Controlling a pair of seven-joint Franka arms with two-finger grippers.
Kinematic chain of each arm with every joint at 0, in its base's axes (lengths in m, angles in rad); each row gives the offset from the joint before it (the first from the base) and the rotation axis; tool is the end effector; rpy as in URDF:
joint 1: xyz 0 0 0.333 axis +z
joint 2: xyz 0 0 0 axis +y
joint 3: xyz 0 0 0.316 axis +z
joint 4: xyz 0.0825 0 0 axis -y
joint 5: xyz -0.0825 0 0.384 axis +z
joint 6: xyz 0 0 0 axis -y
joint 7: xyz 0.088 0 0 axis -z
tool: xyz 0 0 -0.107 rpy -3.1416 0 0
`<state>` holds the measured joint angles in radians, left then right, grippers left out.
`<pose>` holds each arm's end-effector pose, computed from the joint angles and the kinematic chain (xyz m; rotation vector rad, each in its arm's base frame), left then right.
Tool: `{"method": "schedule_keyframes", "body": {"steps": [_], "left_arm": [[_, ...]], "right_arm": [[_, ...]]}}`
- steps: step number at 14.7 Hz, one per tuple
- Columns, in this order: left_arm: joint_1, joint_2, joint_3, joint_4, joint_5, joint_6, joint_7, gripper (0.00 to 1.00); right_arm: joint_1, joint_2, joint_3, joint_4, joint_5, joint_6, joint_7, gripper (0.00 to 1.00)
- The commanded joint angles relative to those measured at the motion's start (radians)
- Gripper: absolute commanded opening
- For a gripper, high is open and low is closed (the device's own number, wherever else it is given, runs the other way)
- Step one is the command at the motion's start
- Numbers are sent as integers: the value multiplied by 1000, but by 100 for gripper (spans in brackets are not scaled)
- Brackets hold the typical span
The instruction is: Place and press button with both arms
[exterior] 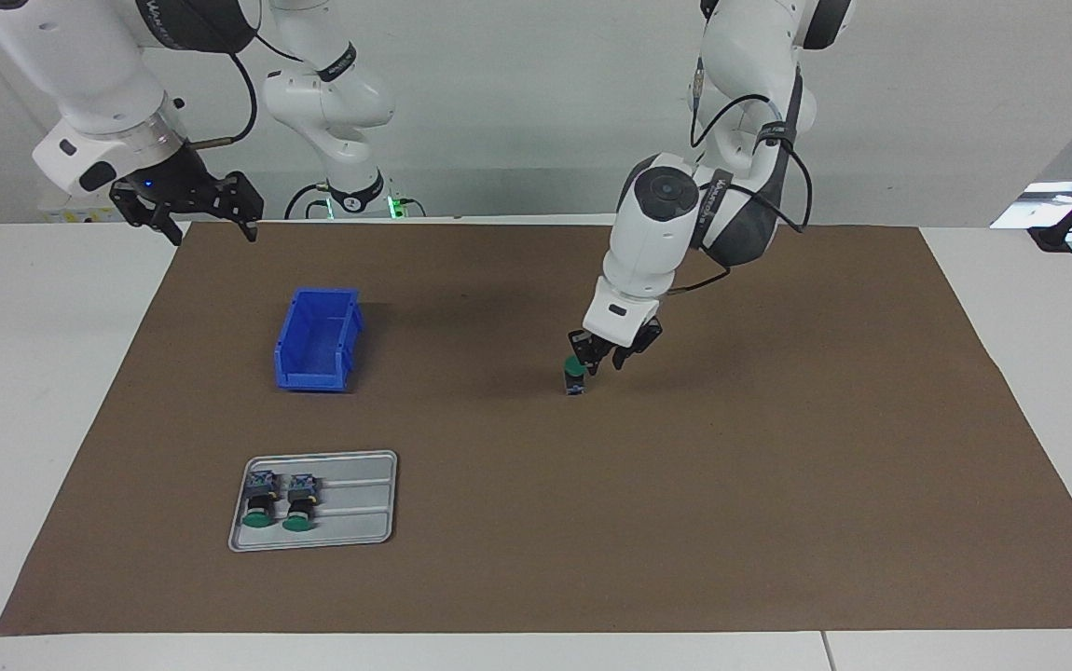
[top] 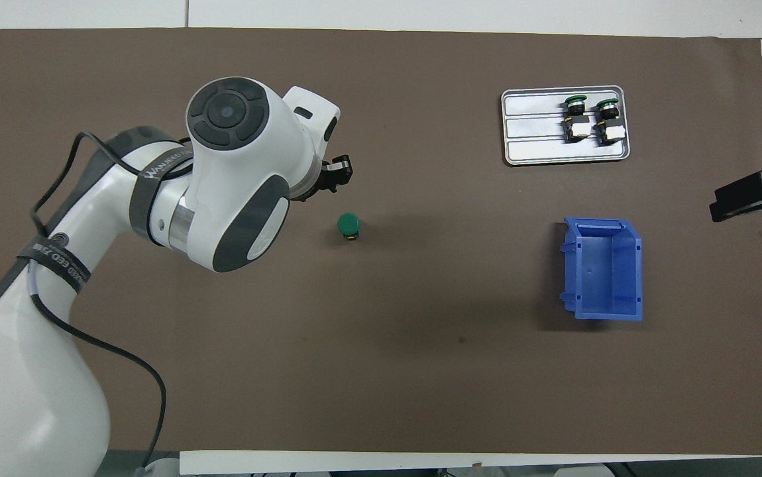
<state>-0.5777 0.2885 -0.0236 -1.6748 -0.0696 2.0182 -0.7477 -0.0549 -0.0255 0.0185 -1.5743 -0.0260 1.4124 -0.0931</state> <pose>0.5337 -0.3695 0.4400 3.0406 0.2682 -0.0015 0.5287 -0.0222 0.6240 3.1155 0.0846 -0.2151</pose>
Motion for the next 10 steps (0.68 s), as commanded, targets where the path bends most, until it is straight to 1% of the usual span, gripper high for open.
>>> {"method": "schedule_keyframes", "body": {"steps": [1,2,3,10], "left_arm": [[47,-47,-1,-3,16,-82,85,89],[64,-58,1,-3,16,-101,105,95],[93,-69,4,-2,17,-125,128,99],[335,-173,5,-3,17,-288,405,99]], "right_arm": [[-3,-22,3,-26,11,0,13,99],[-3,-22,3,-26,11,0,13,99],[-3,-22,3,-26,11,0,13,99],[-3,-22,3,-26,11,0,13,99]]}}
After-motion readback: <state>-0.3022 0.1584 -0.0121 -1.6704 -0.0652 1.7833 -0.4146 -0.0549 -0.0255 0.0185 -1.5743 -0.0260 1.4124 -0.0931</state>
